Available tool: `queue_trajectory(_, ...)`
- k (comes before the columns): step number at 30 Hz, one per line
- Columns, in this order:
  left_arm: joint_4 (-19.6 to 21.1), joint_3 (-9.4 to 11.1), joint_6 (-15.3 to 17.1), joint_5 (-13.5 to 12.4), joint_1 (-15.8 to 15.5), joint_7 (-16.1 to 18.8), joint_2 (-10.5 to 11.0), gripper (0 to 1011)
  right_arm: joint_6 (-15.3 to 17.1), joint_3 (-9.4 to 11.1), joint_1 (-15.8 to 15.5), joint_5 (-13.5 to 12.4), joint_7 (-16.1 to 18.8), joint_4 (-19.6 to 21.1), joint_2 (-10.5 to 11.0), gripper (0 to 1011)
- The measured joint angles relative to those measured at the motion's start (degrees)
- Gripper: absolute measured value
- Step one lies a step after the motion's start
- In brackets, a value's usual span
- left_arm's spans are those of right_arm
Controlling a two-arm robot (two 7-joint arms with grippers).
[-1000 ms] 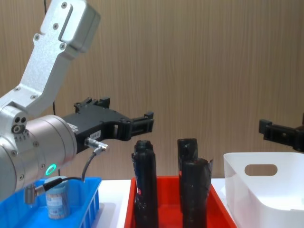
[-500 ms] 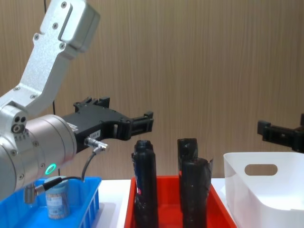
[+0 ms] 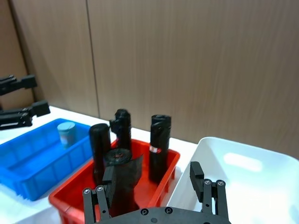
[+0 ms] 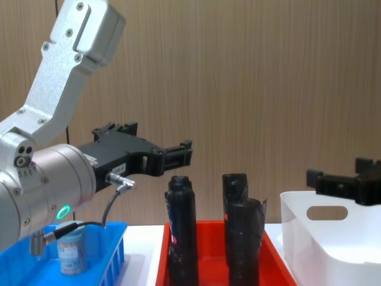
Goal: Pick the cotton swabs from the blue box and place them into the white box.
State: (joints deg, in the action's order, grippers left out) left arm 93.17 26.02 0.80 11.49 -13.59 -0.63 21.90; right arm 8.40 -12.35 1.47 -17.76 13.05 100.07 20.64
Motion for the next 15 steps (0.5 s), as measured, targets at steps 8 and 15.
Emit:
queue_trajectory(8, 0.00, 0.00, 0.00, 0.00, 0.00, 0.00, 0.00, 1003, 3.84, -0.26, 2.48, 0.03, 3.97, -2.15, -0.40, 1002)
queue_trajectory(15, 0.00, 0.00, 0.00, 0.00, 0.00, 0.00, 0.00, 1003, 6.65, -1.19, 5.49, 1.30, 6.55, -5.18, -1.84, 1002)
